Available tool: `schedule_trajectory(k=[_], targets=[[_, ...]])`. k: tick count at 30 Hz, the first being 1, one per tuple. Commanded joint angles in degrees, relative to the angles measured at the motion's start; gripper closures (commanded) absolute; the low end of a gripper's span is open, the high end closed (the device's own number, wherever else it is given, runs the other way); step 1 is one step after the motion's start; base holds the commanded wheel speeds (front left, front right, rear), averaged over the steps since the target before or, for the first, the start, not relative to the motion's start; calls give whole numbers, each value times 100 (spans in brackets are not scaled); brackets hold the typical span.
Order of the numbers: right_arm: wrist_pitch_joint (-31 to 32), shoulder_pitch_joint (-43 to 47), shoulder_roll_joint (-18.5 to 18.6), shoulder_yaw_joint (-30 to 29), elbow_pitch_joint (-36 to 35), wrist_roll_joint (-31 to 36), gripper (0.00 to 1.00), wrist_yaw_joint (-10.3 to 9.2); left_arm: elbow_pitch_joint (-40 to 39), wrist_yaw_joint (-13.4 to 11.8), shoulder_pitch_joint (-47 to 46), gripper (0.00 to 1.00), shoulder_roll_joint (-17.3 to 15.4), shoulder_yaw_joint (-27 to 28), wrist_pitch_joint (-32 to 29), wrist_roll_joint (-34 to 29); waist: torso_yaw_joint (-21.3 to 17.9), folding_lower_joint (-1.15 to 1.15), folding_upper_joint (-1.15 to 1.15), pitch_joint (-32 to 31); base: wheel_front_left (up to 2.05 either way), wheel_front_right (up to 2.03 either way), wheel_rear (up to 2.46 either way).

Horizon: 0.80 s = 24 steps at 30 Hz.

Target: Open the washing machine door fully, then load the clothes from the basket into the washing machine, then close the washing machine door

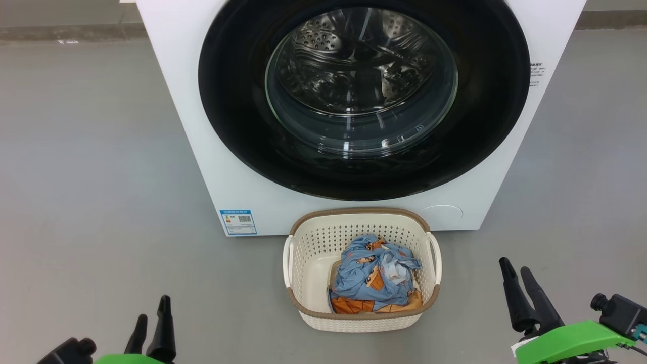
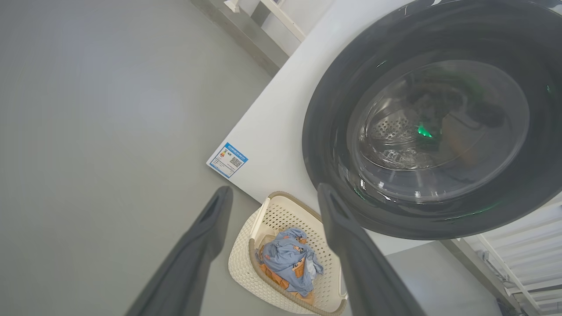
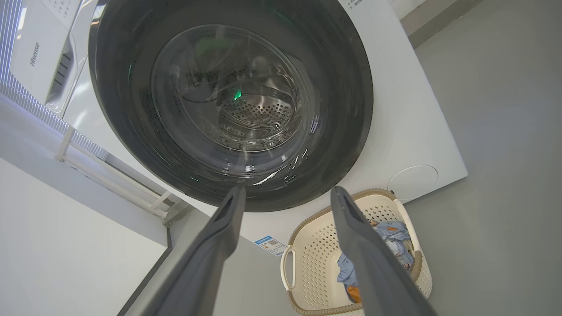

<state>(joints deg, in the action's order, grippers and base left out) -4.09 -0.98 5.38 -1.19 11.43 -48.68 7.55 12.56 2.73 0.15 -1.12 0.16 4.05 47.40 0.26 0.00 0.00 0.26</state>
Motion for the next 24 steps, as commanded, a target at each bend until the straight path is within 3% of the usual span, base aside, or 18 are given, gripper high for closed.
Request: schedule_trajectory(k=[1,24], targets=[[-85,-109,83,109,-121,289,0,-3,-215,-51,-45,0,-132,55,82,-288,-5,0,0,0,0,0,0],[-453,-90,248,120,78,2057,0,-4,-300,-503,74,0,-447,-254,453,-1996,-24,0,0,39,0,0,0]])
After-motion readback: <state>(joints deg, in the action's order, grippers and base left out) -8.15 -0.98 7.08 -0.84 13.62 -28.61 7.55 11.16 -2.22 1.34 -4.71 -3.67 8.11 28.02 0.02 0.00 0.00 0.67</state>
